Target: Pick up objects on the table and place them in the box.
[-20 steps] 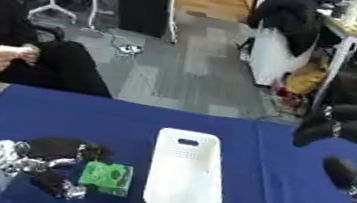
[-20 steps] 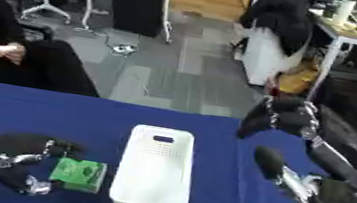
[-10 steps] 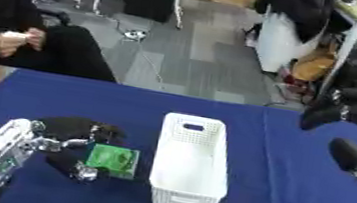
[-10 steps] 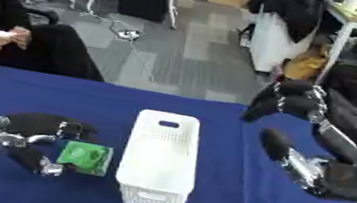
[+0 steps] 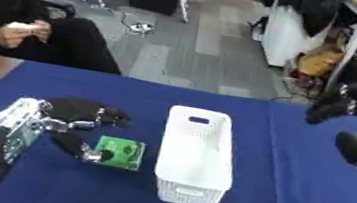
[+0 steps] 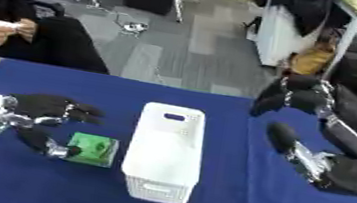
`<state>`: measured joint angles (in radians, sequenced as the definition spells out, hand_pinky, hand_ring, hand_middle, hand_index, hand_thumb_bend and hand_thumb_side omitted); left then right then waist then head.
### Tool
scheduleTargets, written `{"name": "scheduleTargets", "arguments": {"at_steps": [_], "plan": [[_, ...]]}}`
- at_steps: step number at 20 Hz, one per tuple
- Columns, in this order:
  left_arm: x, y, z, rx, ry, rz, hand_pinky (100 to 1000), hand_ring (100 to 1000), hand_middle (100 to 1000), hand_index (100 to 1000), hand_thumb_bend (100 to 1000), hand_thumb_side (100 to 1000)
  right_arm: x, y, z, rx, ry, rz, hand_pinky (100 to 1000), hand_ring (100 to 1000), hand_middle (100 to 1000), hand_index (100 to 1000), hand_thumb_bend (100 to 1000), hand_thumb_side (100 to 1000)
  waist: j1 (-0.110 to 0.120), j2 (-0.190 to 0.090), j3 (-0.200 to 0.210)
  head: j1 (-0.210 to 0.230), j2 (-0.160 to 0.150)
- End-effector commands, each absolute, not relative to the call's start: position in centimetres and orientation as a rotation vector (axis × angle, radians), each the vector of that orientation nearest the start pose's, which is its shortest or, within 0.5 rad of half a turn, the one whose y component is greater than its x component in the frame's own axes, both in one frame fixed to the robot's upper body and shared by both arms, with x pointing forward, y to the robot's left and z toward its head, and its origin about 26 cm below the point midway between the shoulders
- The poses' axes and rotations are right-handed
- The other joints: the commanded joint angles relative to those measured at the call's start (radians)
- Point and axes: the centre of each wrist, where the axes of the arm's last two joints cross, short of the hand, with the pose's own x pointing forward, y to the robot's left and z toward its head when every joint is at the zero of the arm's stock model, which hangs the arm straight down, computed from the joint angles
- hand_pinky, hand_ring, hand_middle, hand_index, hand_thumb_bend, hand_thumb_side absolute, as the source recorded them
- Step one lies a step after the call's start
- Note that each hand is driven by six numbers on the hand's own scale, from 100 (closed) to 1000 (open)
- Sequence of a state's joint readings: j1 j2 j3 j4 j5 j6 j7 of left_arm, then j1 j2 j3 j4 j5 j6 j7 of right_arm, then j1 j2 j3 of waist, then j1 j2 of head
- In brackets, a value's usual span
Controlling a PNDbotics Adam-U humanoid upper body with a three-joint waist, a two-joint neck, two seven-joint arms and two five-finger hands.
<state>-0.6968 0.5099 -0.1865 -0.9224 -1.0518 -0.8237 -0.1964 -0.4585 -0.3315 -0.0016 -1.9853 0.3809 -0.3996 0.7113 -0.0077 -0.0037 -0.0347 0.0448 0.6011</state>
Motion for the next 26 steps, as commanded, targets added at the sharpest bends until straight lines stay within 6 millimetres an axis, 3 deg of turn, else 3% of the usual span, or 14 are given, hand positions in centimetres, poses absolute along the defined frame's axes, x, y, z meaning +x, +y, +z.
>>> {"name": "scheduleTargets", "arguments": {"at_steps": [1, 9, 26], "plan": [[44.5, 34.3, 11.0, 0.691, -1.545, -2.053, 855, 948, 978, 969, 225, 1000, 30.9, -24.6, 25.1, 0.475, 2.731, -2.051, 562, 622, 617, 687, 169, 1000, 0.003, -0.013, -0.002, 0.002, -0.012], [45.9, 33.3, 11.3, 0.736, -1.511, -2.113, 869, 954, 975, 971, 252, 1000, 30.9, -24.5, 25.1, 0.466, 2.721, -2.062, 564, 623, 617, 687, 161, 1000, 0.003, -0.014, -0.007, -0.003, -0.034], [46.9, 33.9, 10.1, 0.803, -1.394, -2.192, 890, 970, 980, 978, 263, 1000, 31.0, -23.9, 25.5, 0.427, 2.704, -2.077, 563, 624, 620, 689, 153, 1000, 0.009, -0.012, -0.033, 0.037, -0.028]]}}
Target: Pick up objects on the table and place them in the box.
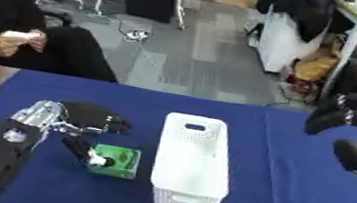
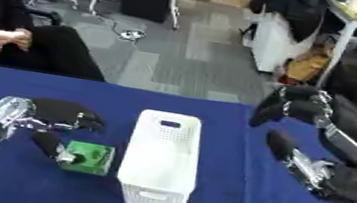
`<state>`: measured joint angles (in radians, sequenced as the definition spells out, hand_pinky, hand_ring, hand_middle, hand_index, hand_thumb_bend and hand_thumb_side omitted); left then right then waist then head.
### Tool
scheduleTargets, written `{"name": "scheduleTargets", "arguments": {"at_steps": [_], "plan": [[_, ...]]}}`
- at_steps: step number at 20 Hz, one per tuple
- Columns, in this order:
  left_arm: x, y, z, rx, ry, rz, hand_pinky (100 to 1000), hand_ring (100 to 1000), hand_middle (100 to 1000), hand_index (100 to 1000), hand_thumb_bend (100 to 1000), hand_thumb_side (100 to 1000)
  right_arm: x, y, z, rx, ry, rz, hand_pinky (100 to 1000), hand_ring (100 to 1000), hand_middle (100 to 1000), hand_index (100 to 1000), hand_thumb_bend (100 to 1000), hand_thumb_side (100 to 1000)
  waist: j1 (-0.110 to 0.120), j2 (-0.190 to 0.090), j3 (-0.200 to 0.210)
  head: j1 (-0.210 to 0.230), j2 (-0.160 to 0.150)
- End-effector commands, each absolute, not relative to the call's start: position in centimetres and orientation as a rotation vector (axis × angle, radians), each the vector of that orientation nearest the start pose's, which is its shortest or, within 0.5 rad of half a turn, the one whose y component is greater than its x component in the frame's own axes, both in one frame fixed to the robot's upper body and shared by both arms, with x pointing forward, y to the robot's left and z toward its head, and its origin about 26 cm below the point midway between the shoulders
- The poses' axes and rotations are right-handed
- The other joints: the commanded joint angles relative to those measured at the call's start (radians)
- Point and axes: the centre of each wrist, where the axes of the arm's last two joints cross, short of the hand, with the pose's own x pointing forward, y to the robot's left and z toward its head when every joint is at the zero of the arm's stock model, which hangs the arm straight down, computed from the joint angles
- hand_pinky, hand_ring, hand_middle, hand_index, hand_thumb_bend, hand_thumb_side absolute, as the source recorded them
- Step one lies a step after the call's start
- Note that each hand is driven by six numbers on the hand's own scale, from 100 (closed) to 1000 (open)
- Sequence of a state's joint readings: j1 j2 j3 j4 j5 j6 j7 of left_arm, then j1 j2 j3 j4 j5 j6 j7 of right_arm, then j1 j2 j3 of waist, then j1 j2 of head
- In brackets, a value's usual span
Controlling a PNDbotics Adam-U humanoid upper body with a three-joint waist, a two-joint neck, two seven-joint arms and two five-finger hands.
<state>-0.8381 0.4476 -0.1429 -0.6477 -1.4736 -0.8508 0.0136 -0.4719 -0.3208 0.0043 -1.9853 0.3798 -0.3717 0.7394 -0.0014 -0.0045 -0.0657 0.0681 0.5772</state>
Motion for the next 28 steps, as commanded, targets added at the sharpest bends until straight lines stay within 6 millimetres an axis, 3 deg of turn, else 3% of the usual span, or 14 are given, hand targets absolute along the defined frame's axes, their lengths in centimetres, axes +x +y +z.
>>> {"name": "scheduleTargets", "arguments": {"at_steps": [1, 6, 11, 28], "plan": [[46.9, 33.9, 10.1, -1.055, 1.820, 2.874, 893, 974, 984, 980, 263, 1000, 31.0, -23.9, 25.5, 0.426, 2.704, -2.077, 563, 624, 620, 689, 153, 1000, 0.003, -0.012, -0.003, 0.015, -0.004], [47.0, 33.9, 10.2, -1.026, 1.810, 2.877, 899, 984, 994, 982, 288, 1000, 31.0, -23.9, 25.5, 0.426, 2.705, -2.080, 564, 624, 620, 688, 151, 1000, 0.004, -0.013, -0.004, 0.012, -0.006], [46.9, 34.2, 10.4, -0.969, 1.775, 2.901, 912, 994, 1000, 984, 425, 1000, 31.0, -23.9, 25.4, 0.429, 2.707, -2.087, 563, 624, 620, 689, 151, 1000, 0.006, -0.014, -0.003, 0.013, -0.002], [47.2, 32.8, 11.6, -0.946, 1.572, 2.944, 917, 991, 1000, 991, 423, 1000, 31.0, -24.0, 25.5, 0.435, 2.701, -2.102, 564, 624, 620, 688, 145, 1000, 0.007, -0.016, -0.003, 0.021, -0.004]]}}
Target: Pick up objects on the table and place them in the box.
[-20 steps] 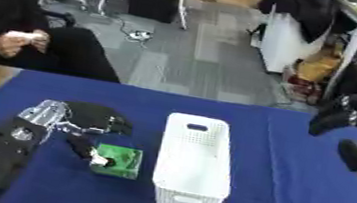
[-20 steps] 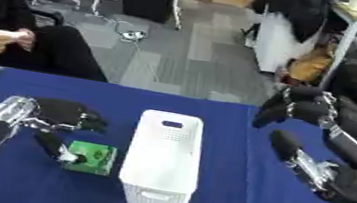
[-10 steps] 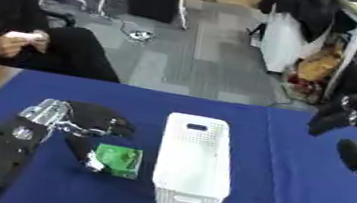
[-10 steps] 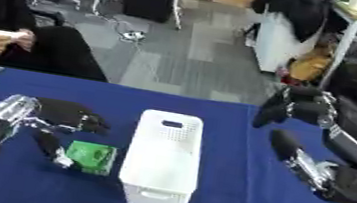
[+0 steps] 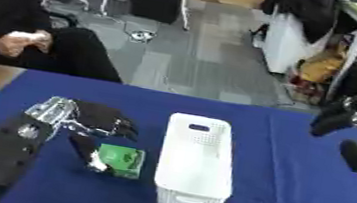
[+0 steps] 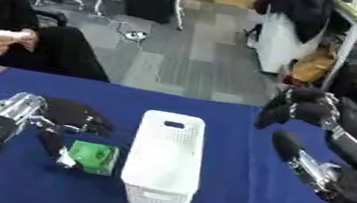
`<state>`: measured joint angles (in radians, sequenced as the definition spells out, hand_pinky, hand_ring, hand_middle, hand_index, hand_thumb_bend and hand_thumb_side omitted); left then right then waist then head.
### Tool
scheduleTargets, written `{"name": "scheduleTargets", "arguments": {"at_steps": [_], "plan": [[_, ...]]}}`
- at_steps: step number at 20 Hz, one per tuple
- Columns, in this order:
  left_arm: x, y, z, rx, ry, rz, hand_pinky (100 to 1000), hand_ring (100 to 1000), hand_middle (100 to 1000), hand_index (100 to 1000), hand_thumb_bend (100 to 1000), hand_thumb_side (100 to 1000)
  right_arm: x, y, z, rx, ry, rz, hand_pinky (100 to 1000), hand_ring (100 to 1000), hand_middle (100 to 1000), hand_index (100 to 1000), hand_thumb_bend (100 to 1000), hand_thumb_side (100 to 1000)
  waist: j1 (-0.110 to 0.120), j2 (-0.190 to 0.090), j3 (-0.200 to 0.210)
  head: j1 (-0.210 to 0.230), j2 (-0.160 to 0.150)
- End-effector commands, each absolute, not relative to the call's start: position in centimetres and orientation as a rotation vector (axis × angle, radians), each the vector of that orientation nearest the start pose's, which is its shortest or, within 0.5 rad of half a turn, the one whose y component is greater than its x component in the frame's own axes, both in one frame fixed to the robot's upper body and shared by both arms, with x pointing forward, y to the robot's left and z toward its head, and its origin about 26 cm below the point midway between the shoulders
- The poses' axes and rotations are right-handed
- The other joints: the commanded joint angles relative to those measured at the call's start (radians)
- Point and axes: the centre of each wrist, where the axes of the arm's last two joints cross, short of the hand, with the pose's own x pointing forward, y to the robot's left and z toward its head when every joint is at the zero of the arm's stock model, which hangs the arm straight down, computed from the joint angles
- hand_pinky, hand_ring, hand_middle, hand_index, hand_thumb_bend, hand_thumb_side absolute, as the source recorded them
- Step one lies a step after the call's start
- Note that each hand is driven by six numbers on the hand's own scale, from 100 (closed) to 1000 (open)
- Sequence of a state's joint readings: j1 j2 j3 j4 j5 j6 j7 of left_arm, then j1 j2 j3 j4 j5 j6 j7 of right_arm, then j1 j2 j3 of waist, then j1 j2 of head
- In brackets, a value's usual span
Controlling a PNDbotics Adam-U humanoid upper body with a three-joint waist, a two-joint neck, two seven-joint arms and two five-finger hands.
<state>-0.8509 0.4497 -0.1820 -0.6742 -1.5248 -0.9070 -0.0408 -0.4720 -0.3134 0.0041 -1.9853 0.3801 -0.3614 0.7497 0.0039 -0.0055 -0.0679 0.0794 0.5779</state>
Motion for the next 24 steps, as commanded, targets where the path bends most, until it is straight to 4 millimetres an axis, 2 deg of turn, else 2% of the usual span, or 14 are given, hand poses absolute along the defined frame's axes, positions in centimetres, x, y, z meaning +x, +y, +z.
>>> {"name": "scheduleTargets", "arguments": {"at_steps": [1, 11, 14, 22, 24], "plan": [[47.2, 32.8, 11.5, -0.945, 1.559, 2.949, 918, 992, 1000, 991, 427, 1000, 31.0, -24.0, 25.5, 0.434, 2.700, -2.103, 564, 625, 620, 688, 145, 1000, 0.002, -0.015, -0.001, 0.011, -0.004], [47.1, 32.7, 11.0, -0.945, 1.432, 2.976, 917, 987, 997, 993, 437, 1000, 31.0, -24.0, 25.4, 0.436, 2.694, -2.115, 564, 625, 622, 689, 141, 1000, 0.001, -0.015, -0.001, 0.014, -0.001], [47.1, 32.6, 10.8, -0.945, 1.421, 2.968, 913, 982, 992, 990, 469, 1000, 31.0, -24.0, 25.5, 0.437, 2.693, -2.116, 565, 626, 622, 689, 140, 1000, 0.001, -0.014, -0.001, 0.016, -0.001], [47.1, 32.4, 10.5, -0.969, 1.418, 2.938, 902, 962, 977, 981, 450, 1000, 31.0, -24.0, 25.5, 0.433, 2.691, -2.117, 565, 626, 622, 689, 143, 1000, 0.001, -0.014, -0.004, 0.020, 0.001], [47.1, 32.3, 10.3, -0.971, 1.409, 2.934, 873, 920, 955, 977, 437, 1000, 31.0, -24.0, 25.5, 0.432, 2.690, -2.117, 565, 626, 622, 689, 144, 1000, 0.002, -0.014, -0.005, 0.021, 0.002]]}}
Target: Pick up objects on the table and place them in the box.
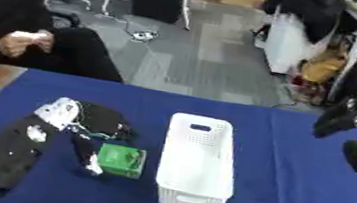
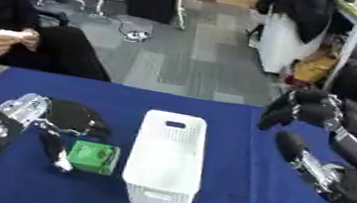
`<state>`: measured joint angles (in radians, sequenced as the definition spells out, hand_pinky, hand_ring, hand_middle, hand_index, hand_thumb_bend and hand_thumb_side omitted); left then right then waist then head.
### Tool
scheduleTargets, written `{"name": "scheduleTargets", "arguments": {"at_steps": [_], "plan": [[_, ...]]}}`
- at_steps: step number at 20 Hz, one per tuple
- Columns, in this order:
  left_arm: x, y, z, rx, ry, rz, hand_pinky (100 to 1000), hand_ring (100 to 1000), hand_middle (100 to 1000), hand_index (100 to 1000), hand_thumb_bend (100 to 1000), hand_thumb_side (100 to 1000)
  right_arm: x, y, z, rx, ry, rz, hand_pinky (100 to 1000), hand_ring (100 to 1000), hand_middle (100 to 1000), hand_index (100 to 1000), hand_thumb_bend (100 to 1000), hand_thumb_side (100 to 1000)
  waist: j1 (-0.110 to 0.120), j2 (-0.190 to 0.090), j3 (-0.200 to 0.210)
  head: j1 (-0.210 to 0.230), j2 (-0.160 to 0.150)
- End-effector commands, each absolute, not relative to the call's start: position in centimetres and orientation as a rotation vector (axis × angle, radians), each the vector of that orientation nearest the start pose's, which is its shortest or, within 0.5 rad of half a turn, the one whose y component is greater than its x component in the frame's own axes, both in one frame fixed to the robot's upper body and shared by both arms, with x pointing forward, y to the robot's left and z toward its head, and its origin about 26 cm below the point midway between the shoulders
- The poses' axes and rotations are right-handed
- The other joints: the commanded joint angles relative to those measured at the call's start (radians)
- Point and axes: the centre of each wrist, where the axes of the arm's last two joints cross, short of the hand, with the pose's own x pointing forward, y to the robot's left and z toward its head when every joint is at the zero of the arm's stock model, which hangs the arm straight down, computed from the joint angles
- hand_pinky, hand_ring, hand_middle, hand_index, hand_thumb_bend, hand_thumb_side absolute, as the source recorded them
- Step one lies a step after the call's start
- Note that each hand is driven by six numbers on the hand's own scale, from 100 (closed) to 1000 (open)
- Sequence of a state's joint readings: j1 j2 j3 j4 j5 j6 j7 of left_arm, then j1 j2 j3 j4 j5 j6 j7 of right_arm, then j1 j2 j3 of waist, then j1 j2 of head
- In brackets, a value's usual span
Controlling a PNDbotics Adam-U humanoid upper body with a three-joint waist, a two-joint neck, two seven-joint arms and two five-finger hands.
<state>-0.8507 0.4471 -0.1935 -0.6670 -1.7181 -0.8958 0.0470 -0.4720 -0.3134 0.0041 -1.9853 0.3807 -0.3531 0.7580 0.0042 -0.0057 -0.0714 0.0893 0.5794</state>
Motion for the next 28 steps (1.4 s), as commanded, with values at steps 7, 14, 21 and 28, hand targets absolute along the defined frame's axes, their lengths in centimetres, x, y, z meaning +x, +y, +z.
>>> {"name": "scheduleTargets", "arguments": {"at_steps": [7, 14, 21, 28], "plan": [[47.0, 31.8, 10.0, -0.973, 1.393, 2.895, 699, 720, 784, 934, 408, 954, 31.1, -23.9, 25.6, 0.428, 2.692, -2.112, 565, 626, 622, 688, 146, 1000, 0.002, -0.014, -0.004, 0.013, 0.000], [46.9, 32.2, 9.5, -1.010, 1.396, 2.880, 368, 376, 533, 792, 253, 832, 31.1, -23.9, 25.6, 0.428, 2.691, -2.115, 565, 626, 621, 688, 146, 1000, 0.002, -0.013, -0.004, 0.016, 0.004], [46.7, 32.5, 9.1, -1.053, 1.496, 2.846, 120, 174, 366, 540, 100, 909, 31.0, -24.0, 25.6, 0.431, 2.689, -2.120, 565, 626, 621, 688, 145, 1000, 0.001, -0.014, -0.001, 0.018, 0.002], [46.7, 32.4, 10.2, -1.086, 1.768, 2.654, 100, 100, 100, 224, 100, 853, 31.0, -24.2, 25.6, 0.442, 2.702, -2.117, 564, 626, 621, 689, 150, 1000, 0.002, -0.016, 0.000, 0.023, 0.006]]}}
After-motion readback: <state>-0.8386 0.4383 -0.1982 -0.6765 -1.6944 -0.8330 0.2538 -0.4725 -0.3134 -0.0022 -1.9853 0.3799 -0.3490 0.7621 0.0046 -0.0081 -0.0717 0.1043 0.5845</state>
